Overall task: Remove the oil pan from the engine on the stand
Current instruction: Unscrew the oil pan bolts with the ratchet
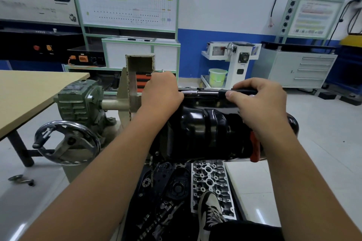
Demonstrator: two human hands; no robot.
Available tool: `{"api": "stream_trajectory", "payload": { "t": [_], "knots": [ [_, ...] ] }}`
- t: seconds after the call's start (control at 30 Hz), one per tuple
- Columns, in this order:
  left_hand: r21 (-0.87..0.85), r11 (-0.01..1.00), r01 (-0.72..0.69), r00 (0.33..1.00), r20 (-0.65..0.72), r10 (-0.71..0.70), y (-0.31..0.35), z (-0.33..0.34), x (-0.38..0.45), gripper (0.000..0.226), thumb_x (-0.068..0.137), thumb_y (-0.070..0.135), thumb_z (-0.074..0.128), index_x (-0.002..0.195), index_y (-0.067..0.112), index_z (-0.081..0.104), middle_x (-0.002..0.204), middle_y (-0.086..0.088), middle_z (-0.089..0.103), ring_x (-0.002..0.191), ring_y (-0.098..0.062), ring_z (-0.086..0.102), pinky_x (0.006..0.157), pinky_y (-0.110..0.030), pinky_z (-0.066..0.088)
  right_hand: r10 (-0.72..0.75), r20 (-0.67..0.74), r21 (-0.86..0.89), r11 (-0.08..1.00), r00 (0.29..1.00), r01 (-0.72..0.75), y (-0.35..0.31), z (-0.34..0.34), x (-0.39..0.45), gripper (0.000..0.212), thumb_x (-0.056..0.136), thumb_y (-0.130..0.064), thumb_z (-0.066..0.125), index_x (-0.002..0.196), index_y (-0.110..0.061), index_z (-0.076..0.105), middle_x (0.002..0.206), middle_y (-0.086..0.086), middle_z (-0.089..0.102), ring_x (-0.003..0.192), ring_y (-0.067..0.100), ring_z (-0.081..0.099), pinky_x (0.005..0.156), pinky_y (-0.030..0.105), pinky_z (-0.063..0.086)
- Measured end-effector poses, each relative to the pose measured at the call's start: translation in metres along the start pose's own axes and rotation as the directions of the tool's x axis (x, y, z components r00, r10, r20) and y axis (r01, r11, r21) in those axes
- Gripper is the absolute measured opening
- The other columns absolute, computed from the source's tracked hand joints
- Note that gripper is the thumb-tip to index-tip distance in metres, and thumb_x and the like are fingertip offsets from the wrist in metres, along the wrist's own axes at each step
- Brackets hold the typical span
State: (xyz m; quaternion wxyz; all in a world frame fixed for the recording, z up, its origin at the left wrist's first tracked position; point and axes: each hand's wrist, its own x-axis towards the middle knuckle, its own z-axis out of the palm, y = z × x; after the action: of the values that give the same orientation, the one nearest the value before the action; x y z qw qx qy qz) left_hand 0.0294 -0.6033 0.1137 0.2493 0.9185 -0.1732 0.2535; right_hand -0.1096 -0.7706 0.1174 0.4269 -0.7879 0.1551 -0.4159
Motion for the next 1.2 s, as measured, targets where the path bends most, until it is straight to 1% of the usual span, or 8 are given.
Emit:
{"api": "stream_trajectory", "payload": {
  "t": [0.1,0.3,0.57,0.7,0.8,0.9,1.0,1.2],
  "knots": [
    [0.048,0.999,-0.017,1.000,0.018,0.016,0.0030,0.0003,0.0001,0.027,0.090,0.030,0.066,0.073,0.016,0.050,0.071,0.002,0.037,0.060,-0.020,0.045,0.058,-0.031,0.037,0.043,-0.001,0.066,0.997,0.999,-0.043,0.0023,-0.0022,0.0006,0.012,0.072,-0.030,0.087,0.079,-0.034,0.078,0.077,-0.008,0.075,0.079,0.017,0.074,0.078,0.043,0.064],
    [-0.030,1.000,-0.002,0.999,0.044,0.004,-0.0016,0.0004,0.0036,0.036,0.079,0.031,0.072,0.060,0.016,0.046,0.065,-0.003,0.045,0.057,-0.016,0.046,0.049,-0.026,0.031,0.071,-0.005,0.107,0.992,0.997,-0.070,0.0033,0.0004,0.0031,0.019,0.066,-0.035,0.085,0.083,-0.039,0.077,0.079,-0.004,0.076,0.076,0.021,0.072,0.079,0.049,0.064],
    [0.016,1.000,0.010,1.000,0.017,-0.010,-0.0008,0.0019,0.0013,0.028,0.089,0.033,0.062,0.068,0.020,0.048,0.074,-0.001,0.050,0.059,-0.017,0.045,0.051,-0.027,0.031,0.067,-0.001,0.114,0.991,0.998,-0.067,0.0066,0.0013,0.0034,0.021,0.065,-0.038,0.084,0.084,-0.041,0.077,0.078,-0.003,0.075,0.070,0.022,0.068,0.070,0.038,0.059],
    [0.003,1.000,0.003,1.000,0.024,-0.003,0.0016,-0.0022,0.0006,0.013,0.080,0.029,0.073,0.079,0.018,0.067,0.080,-0.004,0.061,0.067,-0.020,0.057,0.058,-0.031,0.048,0.056,-0.014,0.099,0.994,0.998,-0.054,0.0078,0.0011,0.0036,0.020,0.067,-0.035,0.086,0.083,-0.041,0.077,0.077,-0.007,0.075,0.076,0.019,0.072,0.076,0.044,0.064],
    [-0.008,1.000,-0.007,1.000,0.016,0.007,0.0062,-0.0024,-0.0009,0.009,0.084,0.018,0.074,0.093,0.016,0.073,0.085,-0.004,0.062,0.073,-0.021,0.059,0.060,-0.033,0.048,0.043,-0.021,0.081,0.996,0.999,-0.041,0.0082,0.0016,0.0028,0.016,0.069,-0.032,0.086,0.080,-0.037,0.077,0.076,-0.017,0.073,0.079,0.013,0.073,0.078,0.042,0.064],
    [-0.004,1.000,0.009,1.000,-0.015,-0.009,0.0055,-0.0004,-0.0015,0.006,0.087,0.017,0.069,0.083,0.014,0.065,0.075,-0.002,0.049,0.060,-0.017,0.046,0.059,-0.034,0.040,0.036,-0.025,0.046,0.998,0.999,-0.035,0.0081,0.0018,0.0026,0.012,0.071,-0.029,0.087,0.076,-0.031,0.077,0.077,-0.028,0.070,0.078,0.007,0.070,0.081,0.040,0.063],
    [-0.031,0.999,0.031,0.999,-0.024,-0.032,0.0012,0.0012,-0.0037,0.030,0.090,0.024,0.063,0.066,0.016,0.048,0.071,-0.001,0.042,0.056,-0.016,0.041,0.055,-0.029,0.033,0.035,-0.023,0.036,0.999,0.999,-0.034,0.0085,0.0022,0.0028,0.012,0.071,-0.029,0.087,0.076,-0.031,0.077,0.076,-0.026,0.070,0.078,0.007,0.070,0.081,0.040,0.063],
    [-0.032,0.999,0.014,1.000,0.016,-0.014,0.0016,-0.0013,-0.0018,0.021,0.081,0.023,0.071,0.068,0.016,0.056,0.072,-0.003,0.050,0.058,-0.016,0.047,0.047,-0.024,0.029,0.028,-0.030,0.031,0.999,0.999,-0.027,0.0108,0.0026,0.0043,0.012,0.070,-0.032,0.086,0.077,-0.032,0.077,0.076,-0.025,0.071,0.078,0.008,0.070,0.080,0.039,0.063]
  ]
}}
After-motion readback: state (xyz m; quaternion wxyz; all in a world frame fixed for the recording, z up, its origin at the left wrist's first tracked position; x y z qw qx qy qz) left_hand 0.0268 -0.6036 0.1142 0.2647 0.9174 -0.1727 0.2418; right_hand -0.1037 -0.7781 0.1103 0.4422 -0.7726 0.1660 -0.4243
